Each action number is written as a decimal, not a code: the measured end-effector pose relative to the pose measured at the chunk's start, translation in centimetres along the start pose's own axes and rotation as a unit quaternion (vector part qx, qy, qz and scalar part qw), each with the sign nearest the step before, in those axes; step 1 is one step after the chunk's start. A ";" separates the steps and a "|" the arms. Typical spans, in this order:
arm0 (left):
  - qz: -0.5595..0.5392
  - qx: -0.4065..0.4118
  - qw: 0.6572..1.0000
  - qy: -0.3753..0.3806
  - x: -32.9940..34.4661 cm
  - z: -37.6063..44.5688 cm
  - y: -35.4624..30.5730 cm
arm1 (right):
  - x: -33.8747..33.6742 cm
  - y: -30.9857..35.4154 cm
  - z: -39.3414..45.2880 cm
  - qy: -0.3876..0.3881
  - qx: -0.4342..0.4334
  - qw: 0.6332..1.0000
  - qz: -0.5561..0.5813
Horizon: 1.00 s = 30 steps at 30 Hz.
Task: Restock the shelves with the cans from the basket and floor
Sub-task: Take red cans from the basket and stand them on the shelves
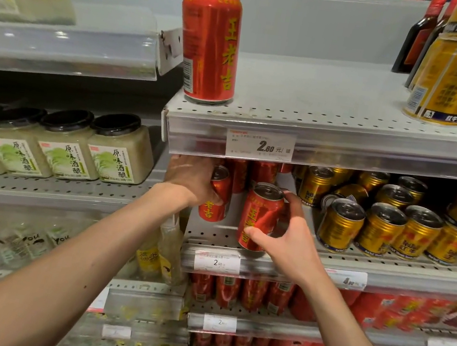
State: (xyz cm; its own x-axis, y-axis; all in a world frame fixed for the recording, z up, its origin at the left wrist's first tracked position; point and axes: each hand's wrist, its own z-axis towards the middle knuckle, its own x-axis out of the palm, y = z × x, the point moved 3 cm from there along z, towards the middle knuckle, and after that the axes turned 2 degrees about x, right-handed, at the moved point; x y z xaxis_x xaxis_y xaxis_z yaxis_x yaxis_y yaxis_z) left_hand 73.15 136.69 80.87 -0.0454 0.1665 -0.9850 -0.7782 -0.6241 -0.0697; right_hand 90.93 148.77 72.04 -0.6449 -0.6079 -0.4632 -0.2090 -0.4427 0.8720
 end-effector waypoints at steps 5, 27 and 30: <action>-0.062 0.010 0.998 -0.004 -0.8 -1.1 0.7 | 0.2 0.3 0.0 0.014 -0.008 1.000 -0.013; -0.156 0.048 0.981 -0.106 -0.2 -8.3 5.4 | 6.0 3.3 0.4 0.061 -0.023 0.996 -0.065; -0.158 0.046 0.980 -0.108 -0.1 -8.3 5.4 | 6.2 3.2 0.4 0.063 -0.010 0.996 -0.066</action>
State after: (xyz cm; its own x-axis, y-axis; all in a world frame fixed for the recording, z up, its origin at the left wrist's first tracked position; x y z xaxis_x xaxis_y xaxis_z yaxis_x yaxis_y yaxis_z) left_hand 74.13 126.97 79.32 0.0837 0.5052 -0.8589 -0.8280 -0.4444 -0.3420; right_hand 85.95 143.83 72.00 -0.5155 -0.6207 -0.5908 -0.2709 -0.5361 0.7995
